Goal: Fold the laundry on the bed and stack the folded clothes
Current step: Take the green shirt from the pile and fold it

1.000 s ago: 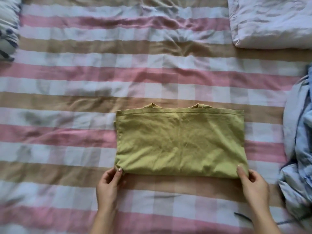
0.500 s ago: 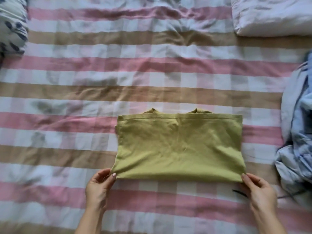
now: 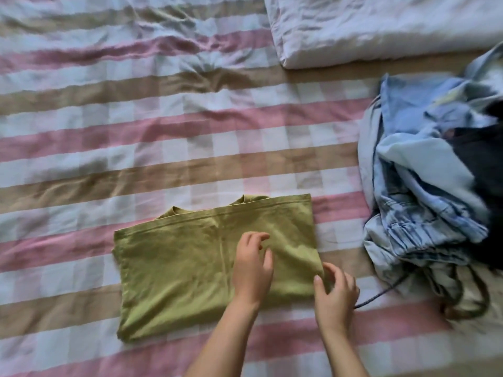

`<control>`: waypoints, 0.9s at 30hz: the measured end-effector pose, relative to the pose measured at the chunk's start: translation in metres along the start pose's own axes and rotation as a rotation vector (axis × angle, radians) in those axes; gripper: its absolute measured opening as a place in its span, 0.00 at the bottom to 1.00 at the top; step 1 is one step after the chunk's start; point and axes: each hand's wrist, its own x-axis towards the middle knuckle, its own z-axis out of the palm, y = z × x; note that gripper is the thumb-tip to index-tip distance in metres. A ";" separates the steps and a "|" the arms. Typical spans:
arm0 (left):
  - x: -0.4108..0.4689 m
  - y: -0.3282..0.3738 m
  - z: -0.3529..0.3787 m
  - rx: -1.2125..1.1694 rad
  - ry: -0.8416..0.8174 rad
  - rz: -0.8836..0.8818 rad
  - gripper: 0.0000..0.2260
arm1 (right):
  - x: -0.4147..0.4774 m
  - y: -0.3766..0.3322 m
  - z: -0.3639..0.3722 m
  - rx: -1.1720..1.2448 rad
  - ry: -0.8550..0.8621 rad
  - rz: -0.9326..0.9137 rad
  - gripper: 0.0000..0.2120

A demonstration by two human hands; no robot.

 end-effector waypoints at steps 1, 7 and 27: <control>0.008 0.008 0.017 0.015 -0.041 0.001 0.10 | 0.001 0.006 0.000 0.009 -0.005 0.057 0.14; 0.040 0.021 0.080 0.274 -0.003 -0.092 0.24 | -0.002 0.024 0.001 -0.027 -0.119 0.167 0.10; 0.062 -0.024 -0.094 -1.154 -0.239 -0.482 0.08 | -0.133 -0.077 0.026 0.549 -0.315 -0.128 0.18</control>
